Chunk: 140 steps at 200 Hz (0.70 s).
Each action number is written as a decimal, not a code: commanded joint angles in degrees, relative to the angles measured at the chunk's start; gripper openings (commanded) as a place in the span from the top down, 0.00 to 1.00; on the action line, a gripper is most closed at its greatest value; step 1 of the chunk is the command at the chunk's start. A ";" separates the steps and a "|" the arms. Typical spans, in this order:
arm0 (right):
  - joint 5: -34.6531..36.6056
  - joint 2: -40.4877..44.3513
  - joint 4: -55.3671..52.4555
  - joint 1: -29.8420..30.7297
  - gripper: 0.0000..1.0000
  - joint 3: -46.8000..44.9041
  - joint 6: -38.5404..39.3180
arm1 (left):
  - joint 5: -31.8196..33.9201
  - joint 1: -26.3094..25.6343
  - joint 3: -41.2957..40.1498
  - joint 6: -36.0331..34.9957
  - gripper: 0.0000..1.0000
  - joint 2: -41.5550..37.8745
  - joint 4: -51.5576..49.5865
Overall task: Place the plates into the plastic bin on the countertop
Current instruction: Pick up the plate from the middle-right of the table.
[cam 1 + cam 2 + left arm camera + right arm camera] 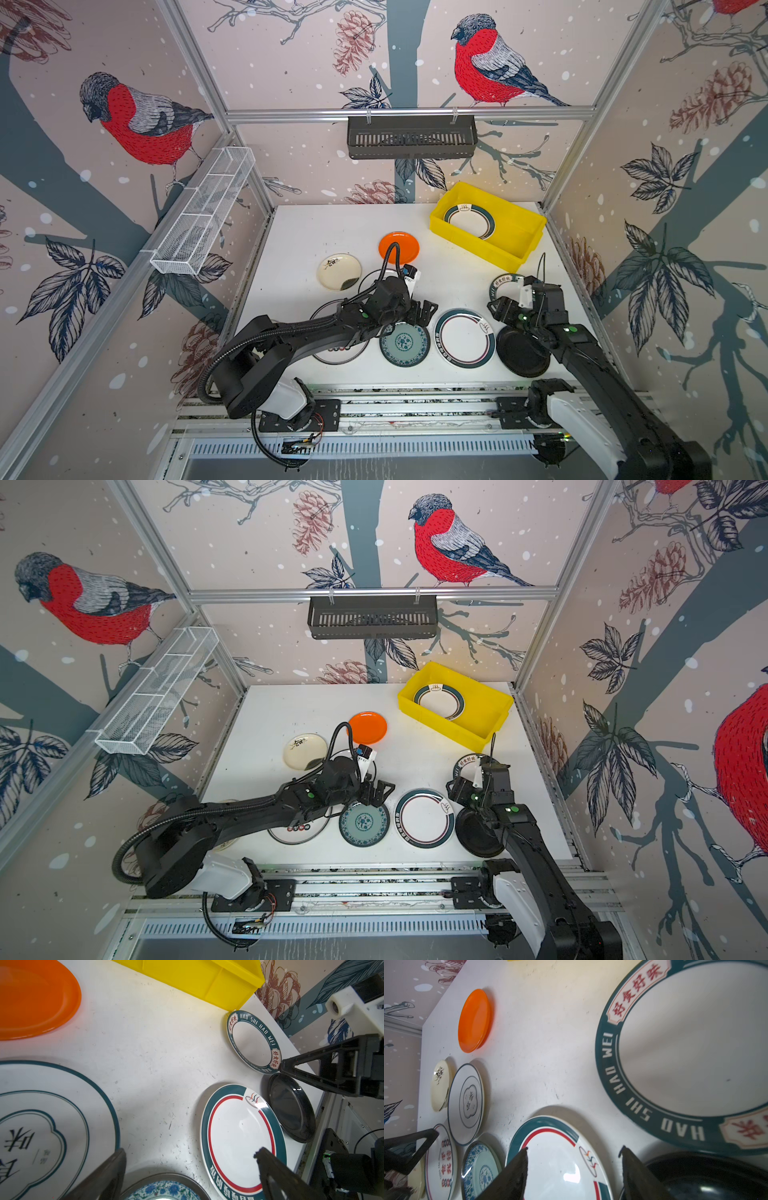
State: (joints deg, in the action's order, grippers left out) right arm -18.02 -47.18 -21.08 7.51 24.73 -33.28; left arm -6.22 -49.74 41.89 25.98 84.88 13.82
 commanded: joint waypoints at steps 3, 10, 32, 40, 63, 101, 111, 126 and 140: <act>1.96 0.60 -0.68 3.81 0.29 -0.56 -3.53 | -0.99 -0.43 1.15 -1.27 0.04 1.50 -0.75; 4.03 0.60 -0.91 5.19 0.30 -0.61 -4.14 | -1.07 -0.66 1.39 -1.44 0.04 1.85 -0.98; 6.23 0.34 -0.45 7.39 0.30 -1.41 -5.78 | -1.25 -1.49 1.70 -1.38 0.03 2.15 -0.97; 6.33 0.24 -0.07 7.49 0.30 -1.89 -5.98 | -1.25 -1.75 1.78 -1.37 0.04 2.29 -0.84; 6.41 0.40 0.97 7.50 0.30 -2.45 -7.14 | -0.69 -2.03 2.03 -1.42 0.03 3.19 0.28; 7.29 4.20 2.56 7.71 0.31 -3.44 -11.37 | -1.42 -2.03 7.41 -2.31 0.03 8.71 0.41; 8.75 5.95 2.06 7.70 0.31 -3.78 -12.60 | -1.56 -2.03 9.26 -2.46 0.03 10.38 0.67; 9.03 9.24 3.32 7.63 0.31 -4.66 -13.67 | -1.69 -2.03 12.22 -2.82 0.03 13.31 1.04; 9.24 12.82 4.88 7.69 0.30 -5.36 -15.30 | -2.35 -2.03 14.95 -3.03 0.02 16.33 0.94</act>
State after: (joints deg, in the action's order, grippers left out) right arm -10.55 -38.30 -19.42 15.18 20.23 -44.93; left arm -7.46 -51.64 53.45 23.97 97.56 13.02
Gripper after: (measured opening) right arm 0.696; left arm 0.971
